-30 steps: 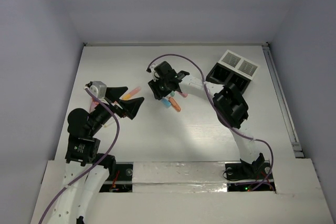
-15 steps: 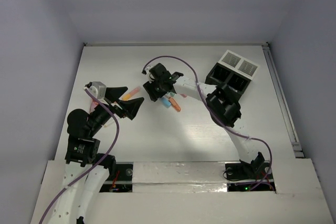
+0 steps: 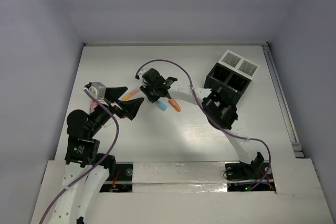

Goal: Sort the stationery into containers
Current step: Pick up the pen from the center of the board, then place the pen in the storage box.

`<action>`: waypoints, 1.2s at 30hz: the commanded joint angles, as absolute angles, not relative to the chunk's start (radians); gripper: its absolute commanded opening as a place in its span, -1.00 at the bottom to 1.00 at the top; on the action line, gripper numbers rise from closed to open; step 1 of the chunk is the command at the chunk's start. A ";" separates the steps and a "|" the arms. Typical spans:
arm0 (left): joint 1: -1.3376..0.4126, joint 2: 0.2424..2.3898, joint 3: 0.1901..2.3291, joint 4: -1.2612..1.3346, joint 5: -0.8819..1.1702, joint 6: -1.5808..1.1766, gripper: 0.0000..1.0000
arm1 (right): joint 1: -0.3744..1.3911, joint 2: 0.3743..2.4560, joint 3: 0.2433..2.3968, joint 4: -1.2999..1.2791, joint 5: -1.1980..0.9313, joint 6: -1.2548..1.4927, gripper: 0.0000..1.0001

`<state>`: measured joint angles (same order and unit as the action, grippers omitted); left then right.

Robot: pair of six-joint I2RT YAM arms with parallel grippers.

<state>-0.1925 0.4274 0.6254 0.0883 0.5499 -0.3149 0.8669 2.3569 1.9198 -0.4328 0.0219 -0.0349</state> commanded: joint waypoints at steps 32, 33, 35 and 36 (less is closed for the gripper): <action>-0.213 0.405 0.661 0.158 0.572 -0.308 0.98 | 0.246 1.612 1.187 0.698 0.502 0.066 -0.72; -0.213 0.406 0.661 0.158 0.572 -0.308 0.98 | 0.218 1.635 1.202 0.698 0.494 0.063 -0.72; -0.213 0.411 0.661 0.160 0.572 -0.307 0.98 | 0.196 1.667 1.229 0.675 0.479 0.052 -0.72; -0.213 0.413 0.661 0.160 0.574 -0.307 0.98 | 0.180 1.698 1.250 0.667 0.479 0.048 -0.72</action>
